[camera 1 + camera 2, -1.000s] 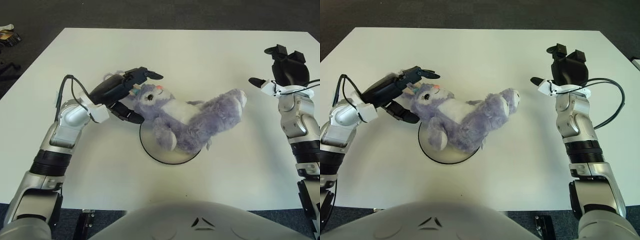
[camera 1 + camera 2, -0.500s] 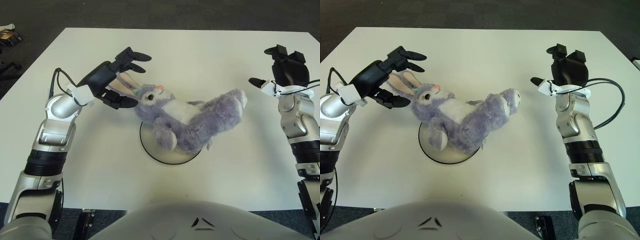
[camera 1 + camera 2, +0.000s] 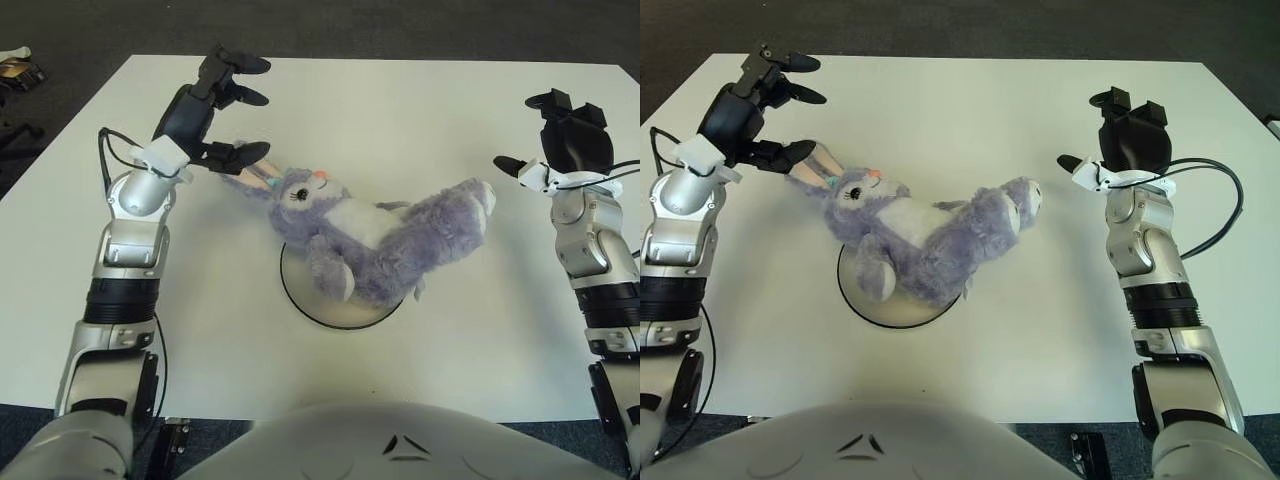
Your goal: Put the doll into the plate.
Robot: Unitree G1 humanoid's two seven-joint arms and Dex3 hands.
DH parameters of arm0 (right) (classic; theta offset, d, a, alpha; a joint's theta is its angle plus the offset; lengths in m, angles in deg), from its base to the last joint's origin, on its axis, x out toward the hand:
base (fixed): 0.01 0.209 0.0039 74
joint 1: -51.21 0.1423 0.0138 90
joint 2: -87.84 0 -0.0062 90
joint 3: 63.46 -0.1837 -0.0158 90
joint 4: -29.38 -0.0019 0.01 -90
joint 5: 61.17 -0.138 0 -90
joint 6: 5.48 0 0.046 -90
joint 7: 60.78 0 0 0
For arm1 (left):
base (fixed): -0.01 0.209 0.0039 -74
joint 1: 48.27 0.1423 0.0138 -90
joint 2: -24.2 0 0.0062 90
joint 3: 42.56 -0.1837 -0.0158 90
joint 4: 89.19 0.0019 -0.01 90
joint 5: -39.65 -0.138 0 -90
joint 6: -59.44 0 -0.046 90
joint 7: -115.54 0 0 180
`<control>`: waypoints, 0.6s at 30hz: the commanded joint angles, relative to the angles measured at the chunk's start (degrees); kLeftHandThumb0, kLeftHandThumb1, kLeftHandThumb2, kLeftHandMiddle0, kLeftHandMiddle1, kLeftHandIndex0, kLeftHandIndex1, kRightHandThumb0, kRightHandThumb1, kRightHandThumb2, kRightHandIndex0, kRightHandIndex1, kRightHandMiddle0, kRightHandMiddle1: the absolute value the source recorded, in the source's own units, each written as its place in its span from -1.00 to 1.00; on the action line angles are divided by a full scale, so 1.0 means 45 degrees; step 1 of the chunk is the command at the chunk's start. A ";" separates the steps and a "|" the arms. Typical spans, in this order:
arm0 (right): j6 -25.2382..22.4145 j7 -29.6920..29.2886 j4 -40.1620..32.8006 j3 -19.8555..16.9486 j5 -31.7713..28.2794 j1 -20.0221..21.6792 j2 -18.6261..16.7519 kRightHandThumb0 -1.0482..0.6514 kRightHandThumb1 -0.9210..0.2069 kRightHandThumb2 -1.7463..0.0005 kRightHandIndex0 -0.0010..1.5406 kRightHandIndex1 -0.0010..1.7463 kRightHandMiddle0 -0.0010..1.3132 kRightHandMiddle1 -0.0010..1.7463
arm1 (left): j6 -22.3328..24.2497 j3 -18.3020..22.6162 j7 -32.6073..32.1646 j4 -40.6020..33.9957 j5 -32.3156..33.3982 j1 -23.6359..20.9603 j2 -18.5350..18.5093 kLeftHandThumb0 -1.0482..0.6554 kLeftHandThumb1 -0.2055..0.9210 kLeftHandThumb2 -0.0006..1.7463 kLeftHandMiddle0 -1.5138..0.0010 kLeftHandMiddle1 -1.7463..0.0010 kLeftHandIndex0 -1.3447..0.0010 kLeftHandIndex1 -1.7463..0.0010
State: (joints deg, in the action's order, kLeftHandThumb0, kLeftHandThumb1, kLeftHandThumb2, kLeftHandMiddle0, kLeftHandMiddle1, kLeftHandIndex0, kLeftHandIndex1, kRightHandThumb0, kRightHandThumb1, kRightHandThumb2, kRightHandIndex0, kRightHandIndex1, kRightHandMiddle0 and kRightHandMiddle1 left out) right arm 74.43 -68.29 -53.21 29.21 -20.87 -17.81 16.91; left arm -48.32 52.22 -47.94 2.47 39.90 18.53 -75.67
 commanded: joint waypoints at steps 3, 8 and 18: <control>0.0044 -0.0136 -0.0289 -0.0047 0.0029 -0.0236 -0.0045 -0.26 -0.17 -0.06 -0.96 0.18 -1.00 0.01 | 0.0520 0.0293 -0.0029 0.0338 0.0536 -0.0460 0.0267 -0.36 0.20 0.07 0.50 -0.29 0.71 -0.51; 0.0066 -0.0199 -0.0412 -0.0089 -0.0019 -0.0341 -0.0095 -0.26 -0.17 -0.07 -0.94 0.11 -1.00 0.02 | 0.2425 0.0463 -0.0563 -0.0291 0.0996 -0.0451 0.0842 0.00 0.16 0.19 0.40 -0.67 0.47 -0.73; 0.0060 -0.0443 -0.0578 -0.0267 -0.0288 -0.0504 -0.0460 -0.27 -0.15 -0.07 -0.92 0.02 -1.00 0.06 | 0.3362 0.0404 -0.1876 0.0363 0.0500 -0.0529 0.2005 0.22 -0.13 0.55 0.30 -0.99 0.24 -0.99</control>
State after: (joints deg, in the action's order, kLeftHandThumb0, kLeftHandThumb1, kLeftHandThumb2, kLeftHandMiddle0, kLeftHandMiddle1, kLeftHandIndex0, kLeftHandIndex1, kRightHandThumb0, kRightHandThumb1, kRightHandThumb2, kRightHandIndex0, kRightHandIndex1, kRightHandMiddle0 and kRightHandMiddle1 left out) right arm 74.45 -68.83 -54.84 28.92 -21.53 -19.72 15.69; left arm -33.13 54.02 -53.83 0.38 43.43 16.99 -68.18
